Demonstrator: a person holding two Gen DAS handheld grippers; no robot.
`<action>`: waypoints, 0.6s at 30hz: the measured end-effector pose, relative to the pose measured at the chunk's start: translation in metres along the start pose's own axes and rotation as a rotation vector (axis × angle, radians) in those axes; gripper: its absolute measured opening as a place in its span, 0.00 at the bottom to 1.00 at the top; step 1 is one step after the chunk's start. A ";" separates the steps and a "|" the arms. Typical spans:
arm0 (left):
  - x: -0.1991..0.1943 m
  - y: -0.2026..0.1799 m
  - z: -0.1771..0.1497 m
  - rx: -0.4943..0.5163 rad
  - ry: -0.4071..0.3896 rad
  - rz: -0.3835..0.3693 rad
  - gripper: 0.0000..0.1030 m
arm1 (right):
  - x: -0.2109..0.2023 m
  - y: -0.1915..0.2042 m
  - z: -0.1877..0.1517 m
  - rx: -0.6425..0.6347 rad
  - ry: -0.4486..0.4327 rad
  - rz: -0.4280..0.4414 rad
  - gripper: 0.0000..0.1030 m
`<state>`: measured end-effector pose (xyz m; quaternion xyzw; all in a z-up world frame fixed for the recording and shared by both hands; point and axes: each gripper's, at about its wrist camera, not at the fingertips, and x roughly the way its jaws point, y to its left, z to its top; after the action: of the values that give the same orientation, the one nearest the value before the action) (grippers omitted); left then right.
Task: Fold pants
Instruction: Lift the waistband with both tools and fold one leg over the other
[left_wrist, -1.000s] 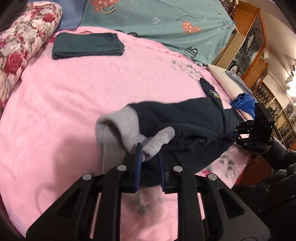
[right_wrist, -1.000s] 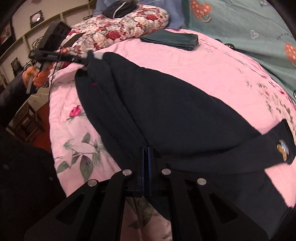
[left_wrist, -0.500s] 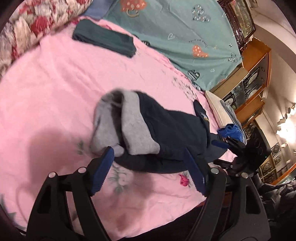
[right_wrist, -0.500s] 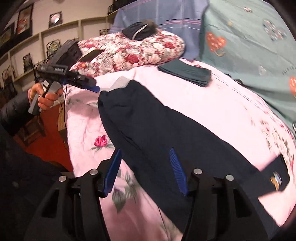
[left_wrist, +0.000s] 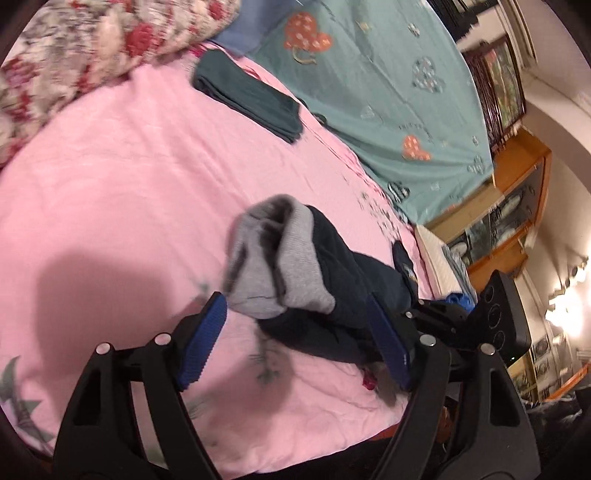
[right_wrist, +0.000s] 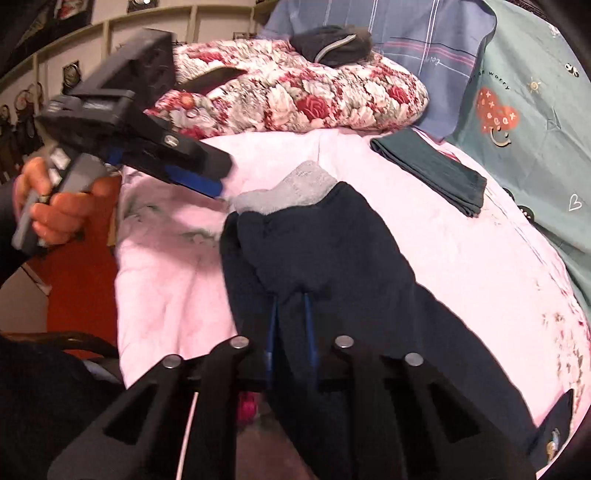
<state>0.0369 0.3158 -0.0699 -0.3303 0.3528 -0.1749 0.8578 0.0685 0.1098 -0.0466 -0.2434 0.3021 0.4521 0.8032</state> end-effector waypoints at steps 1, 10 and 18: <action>-0.010 0.005 0.001 -0.018 -0.028 0.007 0.76 | -0.003 -0.002 0.006 0.024 -0.013 0.003 0.11; -0.039 -0.014 0.009 0.030 -0.124 0.057 0.76 | 0.026 0.026 0.007 0.069 0.037 0.018 0.21; 0.036 -0.106 0.010 0.289 -0.019 -0.060 0.88 | -0.076 -0.052 -0.032 0.523 -0.175 -0.070 0.53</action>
<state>0.0615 0.2249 -0.0091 -0.2152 0.3059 -0.2463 0.8941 0.0741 0.0205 -0.0094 0.0019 0.3292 0.3499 0.8770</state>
